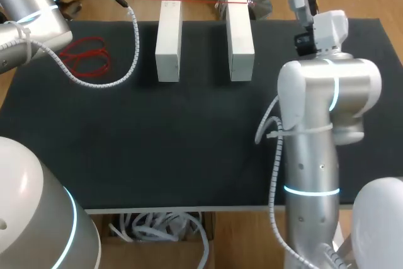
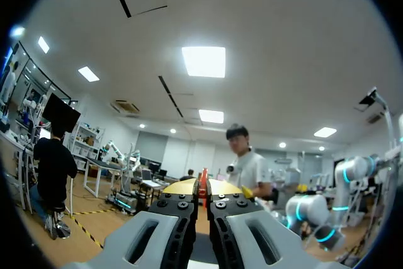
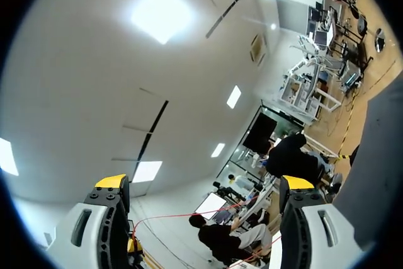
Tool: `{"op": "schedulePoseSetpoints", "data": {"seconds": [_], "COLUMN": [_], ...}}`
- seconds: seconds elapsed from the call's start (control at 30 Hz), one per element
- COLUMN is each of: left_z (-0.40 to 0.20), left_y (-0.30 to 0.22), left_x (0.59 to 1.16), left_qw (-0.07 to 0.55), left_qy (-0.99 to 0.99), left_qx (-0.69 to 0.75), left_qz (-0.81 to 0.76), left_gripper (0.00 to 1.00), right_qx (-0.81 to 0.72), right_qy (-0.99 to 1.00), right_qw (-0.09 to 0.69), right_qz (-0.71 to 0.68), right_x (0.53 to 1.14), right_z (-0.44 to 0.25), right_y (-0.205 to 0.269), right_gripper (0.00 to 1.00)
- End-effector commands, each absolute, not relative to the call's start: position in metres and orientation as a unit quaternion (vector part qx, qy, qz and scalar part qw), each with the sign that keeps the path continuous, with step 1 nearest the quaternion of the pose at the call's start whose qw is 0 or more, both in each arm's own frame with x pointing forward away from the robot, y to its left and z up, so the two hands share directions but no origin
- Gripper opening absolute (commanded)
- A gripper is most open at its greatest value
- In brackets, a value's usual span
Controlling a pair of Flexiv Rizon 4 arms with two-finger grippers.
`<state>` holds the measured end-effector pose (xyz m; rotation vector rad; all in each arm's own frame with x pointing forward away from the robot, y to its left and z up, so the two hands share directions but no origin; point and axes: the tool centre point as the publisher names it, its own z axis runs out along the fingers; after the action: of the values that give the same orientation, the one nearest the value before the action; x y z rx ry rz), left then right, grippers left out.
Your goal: Grab the tape and strap the tape.
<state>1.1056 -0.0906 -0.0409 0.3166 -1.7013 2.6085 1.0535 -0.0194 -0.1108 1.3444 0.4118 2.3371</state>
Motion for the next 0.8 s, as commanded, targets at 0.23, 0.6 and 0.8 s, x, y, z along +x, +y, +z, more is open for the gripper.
{"op": "schedulePoseSetpoints", "data": {"seconds": [0.23,0.6,0.8], "left_z": [-0.041,-0.041,-0.041], "left_y": [-0.091,-0.091,-0.091], "left_x": [1.106,1.106,1.106], "left_qw": [0.005,0.005,0.005], "left_qy": [-0.543,-0.543,-0.543], "left_qx": [0.101,0.101,0.101], "left_qz": [0.833,0.833,0.833], "left_gripper": [0.00,0.00,0.00], "right_qx": [0.633,0.740,0.767], "right_qy": [0.109,-0.033,-0.122], "right_qw": [0.231,0.107,0.074], "right_qz": [0.731,0.664,0.626], "right_x": [1.051,1.053,1.059], "right_z": [-0.119,-0.137,-0.135], "right_y": [-0.015,-0.010,-0.006], "right_gripper": [1.00,1.00,1.00]}}
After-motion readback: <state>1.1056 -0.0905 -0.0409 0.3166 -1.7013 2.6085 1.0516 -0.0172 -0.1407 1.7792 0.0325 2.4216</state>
